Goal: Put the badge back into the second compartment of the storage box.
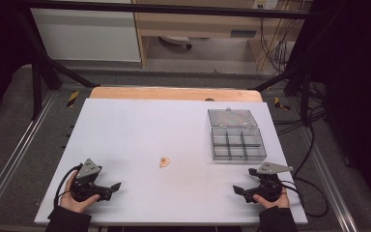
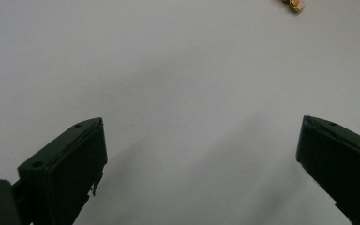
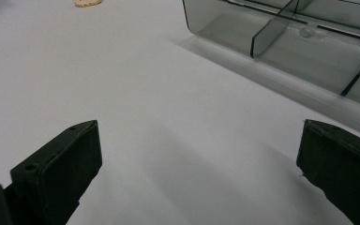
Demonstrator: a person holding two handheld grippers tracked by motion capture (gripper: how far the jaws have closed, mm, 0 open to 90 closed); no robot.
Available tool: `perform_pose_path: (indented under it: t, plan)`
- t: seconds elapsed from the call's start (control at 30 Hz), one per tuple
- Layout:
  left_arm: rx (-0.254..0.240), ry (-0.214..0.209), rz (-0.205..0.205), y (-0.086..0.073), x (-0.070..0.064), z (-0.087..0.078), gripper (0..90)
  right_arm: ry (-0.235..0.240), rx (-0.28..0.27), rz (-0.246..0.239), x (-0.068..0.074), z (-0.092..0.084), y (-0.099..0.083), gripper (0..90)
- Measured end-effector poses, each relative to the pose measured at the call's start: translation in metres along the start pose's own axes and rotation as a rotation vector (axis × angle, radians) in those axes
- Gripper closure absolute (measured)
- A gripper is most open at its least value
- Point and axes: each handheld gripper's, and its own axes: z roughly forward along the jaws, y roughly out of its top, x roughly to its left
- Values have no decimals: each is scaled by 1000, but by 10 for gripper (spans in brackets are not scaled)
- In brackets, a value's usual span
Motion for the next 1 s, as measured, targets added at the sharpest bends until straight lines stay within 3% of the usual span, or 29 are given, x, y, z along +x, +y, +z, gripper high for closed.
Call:
perform_pose_path:
  t: [1.0]
  plan:
    - [11, -7, 9, 11, -8, 8, 28, 9, 17, -10, 0, 2, 0, 6]
